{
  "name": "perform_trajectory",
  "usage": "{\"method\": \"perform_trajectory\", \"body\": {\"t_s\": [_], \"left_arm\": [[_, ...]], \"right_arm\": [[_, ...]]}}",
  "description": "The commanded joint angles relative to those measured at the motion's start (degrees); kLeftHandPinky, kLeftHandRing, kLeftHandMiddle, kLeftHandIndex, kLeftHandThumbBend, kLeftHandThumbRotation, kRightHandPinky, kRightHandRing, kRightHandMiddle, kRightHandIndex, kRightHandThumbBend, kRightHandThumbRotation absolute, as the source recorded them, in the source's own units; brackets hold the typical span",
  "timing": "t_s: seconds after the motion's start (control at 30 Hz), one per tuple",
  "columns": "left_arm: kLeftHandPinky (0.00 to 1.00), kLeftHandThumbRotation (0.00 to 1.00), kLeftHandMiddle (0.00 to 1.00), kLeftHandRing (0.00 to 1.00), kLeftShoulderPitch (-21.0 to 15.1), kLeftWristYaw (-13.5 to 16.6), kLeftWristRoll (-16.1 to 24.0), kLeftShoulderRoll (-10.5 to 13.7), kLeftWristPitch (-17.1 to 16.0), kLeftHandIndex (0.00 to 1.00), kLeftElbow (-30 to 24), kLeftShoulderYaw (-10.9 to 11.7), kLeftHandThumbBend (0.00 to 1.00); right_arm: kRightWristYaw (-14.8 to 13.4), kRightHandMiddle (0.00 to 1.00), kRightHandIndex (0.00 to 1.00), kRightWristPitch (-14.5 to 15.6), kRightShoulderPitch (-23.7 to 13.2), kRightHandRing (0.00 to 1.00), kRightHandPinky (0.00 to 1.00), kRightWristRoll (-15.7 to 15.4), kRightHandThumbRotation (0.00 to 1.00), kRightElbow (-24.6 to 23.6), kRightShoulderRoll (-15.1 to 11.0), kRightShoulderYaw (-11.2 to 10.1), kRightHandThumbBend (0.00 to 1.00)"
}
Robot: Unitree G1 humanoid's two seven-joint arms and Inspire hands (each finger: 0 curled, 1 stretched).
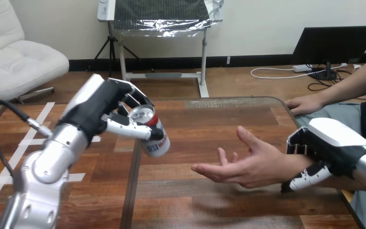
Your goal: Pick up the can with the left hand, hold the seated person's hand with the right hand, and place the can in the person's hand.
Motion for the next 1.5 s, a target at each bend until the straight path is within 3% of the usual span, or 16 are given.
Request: {"method": "perform_trajectory", "body": {"t_s": [0.0, 0.47, 1.47], "left_arm": [[0.32, 0.00, 0.44, 0.40, -6.56, 1.09, -0.43, -0.84, -3.66, 0.47, 2.23, -0.29, 0.65], [0.38, 0.00, 0.46, 0.44, -9.64, 1.47, -0.56, -2.94, -5.67, 0.47, 7.81, -1.74, 0.65], [0.31, 0.00, 0.44, 0.38, -17.95, 4.61, 1.09, -8.61, -10.72, 0.48, 20.57, -5.15, 0.69]], "right_arm": [[0.71, 0.37, 0.40, 0.21, -4.17, 0.31, 0.25, 1.60, 0.27, -3.40, 4.38, -0.19, 0.85], [3.57, 0.38, 0.39, 4.14, -4.12, 0.31, 0.24, 2.87, 0.26, -7.95, 6.71, -0.46, 0.86], [6.51, 0.38, 0.40, 10.42, -4.57, 0.32, 0.26, 2.34, 0.29, -15.20, 11.79, -0.26, 0.88]]}}
